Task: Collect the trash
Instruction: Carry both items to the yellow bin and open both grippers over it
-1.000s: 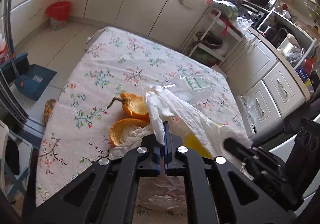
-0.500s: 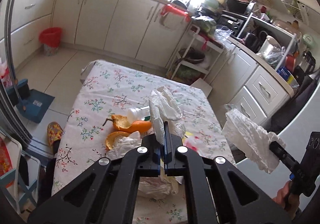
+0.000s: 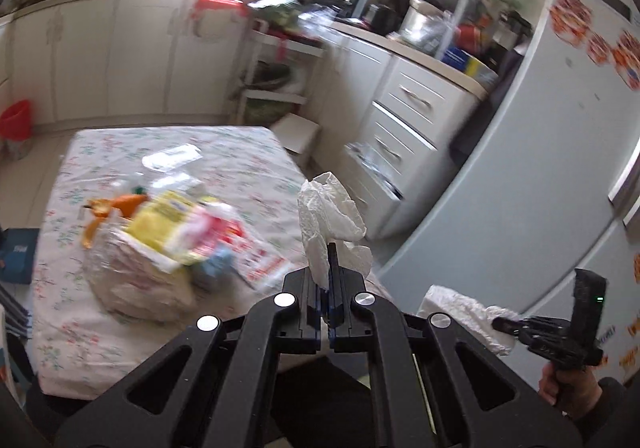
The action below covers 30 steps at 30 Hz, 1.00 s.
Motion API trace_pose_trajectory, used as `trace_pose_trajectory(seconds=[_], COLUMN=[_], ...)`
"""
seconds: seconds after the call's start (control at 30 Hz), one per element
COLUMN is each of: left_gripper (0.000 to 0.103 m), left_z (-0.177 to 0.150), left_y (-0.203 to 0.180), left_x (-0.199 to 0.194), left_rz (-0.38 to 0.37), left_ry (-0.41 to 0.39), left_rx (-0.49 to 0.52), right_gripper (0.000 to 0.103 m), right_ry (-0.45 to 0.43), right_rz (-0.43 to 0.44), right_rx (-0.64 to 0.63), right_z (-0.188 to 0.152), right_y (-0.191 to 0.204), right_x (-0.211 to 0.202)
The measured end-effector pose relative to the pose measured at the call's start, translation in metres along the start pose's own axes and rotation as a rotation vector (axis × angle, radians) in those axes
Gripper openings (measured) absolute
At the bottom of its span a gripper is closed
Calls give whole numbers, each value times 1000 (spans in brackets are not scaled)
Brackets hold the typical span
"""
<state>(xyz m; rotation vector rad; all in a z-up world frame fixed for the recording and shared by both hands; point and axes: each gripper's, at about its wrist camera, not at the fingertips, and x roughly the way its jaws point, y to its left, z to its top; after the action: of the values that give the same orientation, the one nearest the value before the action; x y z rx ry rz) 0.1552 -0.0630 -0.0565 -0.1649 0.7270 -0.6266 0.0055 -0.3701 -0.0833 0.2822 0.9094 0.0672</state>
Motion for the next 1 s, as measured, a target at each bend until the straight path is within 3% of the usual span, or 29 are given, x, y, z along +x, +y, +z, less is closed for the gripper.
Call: trace_pose_trajectory(seconds=[0.3, 0.67, 0.73, 0.8, 0.87, 0.97, 1.0], left_gripper=[2, 2, 2, 3, 12, 44, 47], left_z=[-57, -140, -153, -167, -178, -185, -184], left_y=[-104, -195, -205, -216, -221, -223, -222], left_x=[64, 174, 188, 195, 204, 206, 204], left_rz=[-187, -314, -322, -312, -299, -282, -282], left_ry=[250, 638, 701, 743, 791, 808, 805], left_rx=[234, 502, 540, 571, 590, 601, 606], right_gripper=[4, 4, 11, 51, 54, 55, 55], right_ry=[203, 291, 293, 297, 287, 287, 285], right_rz=[-171, -190, -188, -185, -192, -191, -192], right_rx=[170, 352, 391, 427, 433, 440, 445], right_z=[-91, -140, -144, -146, -151, -156, -157], right_y=[-73, -128, -138, -147, -151, -155, -158], right_x=[28, 83, 87, 90, 85, 82, 79])
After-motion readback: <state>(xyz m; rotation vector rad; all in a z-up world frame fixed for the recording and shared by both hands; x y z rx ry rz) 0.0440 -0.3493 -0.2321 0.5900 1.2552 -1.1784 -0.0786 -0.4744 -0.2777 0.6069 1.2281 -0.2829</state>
